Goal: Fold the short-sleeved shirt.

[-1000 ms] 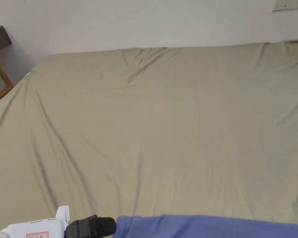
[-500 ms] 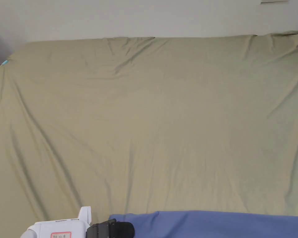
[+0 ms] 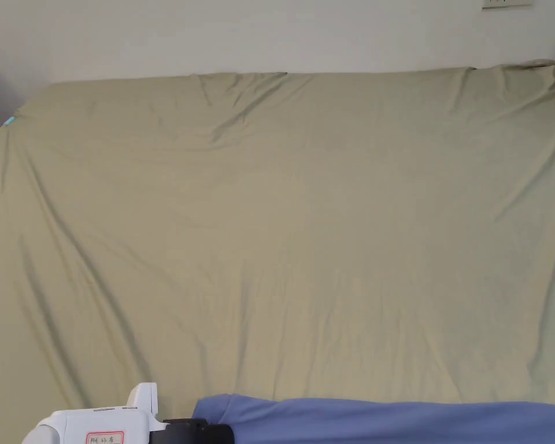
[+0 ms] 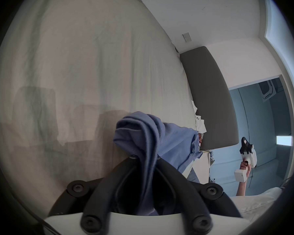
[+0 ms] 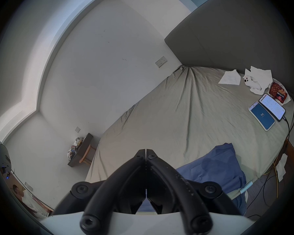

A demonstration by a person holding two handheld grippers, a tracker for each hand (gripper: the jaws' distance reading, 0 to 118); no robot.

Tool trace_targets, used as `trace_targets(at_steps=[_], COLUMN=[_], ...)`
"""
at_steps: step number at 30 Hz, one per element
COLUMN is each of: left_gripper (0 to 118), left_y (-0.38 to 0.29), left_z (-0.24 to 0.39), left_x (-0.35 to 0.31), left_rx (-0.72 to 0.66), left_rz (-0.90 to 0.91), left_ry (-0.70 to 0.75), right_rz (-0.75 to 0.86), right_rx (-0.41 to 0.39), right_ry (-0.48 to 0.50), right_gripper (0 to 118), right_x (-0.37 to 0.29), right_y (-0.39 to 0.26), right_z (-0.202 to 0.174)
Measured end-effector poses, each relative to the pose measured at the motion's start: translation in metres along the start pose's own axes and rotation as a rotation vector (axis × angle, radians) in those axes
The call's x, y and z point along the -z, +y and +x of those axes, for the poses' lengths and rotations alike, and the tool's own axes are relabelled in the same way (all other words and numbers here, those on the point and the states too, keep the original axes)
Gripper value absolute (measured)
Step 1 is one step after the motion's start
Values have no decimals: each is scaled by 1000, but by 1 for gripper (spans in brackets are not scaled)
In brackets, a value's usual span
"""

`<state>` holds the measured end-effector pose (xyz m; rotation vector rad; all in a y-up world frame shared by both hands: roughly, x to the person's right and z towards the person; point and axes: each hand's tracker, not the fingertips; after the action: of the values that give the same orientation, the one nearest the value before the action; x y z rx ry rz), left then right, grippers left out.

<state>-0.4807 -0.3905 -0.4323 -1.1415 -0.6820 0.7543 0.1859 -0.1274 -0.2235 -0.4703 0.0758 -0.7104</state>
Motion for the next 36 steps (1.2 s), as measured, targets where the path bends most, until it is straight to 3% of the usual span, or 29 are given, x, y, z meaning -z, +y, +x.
trace_targets(at_steps=[7, 10, 13, 15, 16, 19, 23, 27, 32, 36], left_gripper=[6, 6, 6, 6, 6, 6, 6, 6, 6, 6], left_y=[28, 29, 31, 23, 17, 4, -7, -14, -31, -40], left_z=[-22, -20, -4, 29, 45, 89, 141, 160, 174, 162], left_x=[-80, -131, -166, -160, -154, -119, -29, 64, 137, 157], left_rx=[-20, -44, -138, -47, 12, -6, 137, 188, 152, 221], left_rz=[61, 80, 132, 123, 104, 140, 73, -2, -104, -108], left_ry=[206, 415, 733, 865, 819, 723, 651, 554, 427, 553], right_rz=[-4, -13, -23, -24, -30, -50, -42, -34, -25, -17], right_rx=[-2, -21, -14, -14, -13, 0, 1, 7, 22, 38], right_ry=[3, 7, 27, 28, 34, 53, 69, 81, 67, 49], right_gripper=[0, 0, 0, 0, 0, 0, 0, 0, 0, 0], right_x=[1, 4, 9, 12, 14, 21, 18, 3, -14, -26], right_y=[-4, -3, -3, -2, -2, -3, -4, -4, 0, 0], right_z=[4, 5, 10, 14, 17, 13, 11, 16, 36, 52])
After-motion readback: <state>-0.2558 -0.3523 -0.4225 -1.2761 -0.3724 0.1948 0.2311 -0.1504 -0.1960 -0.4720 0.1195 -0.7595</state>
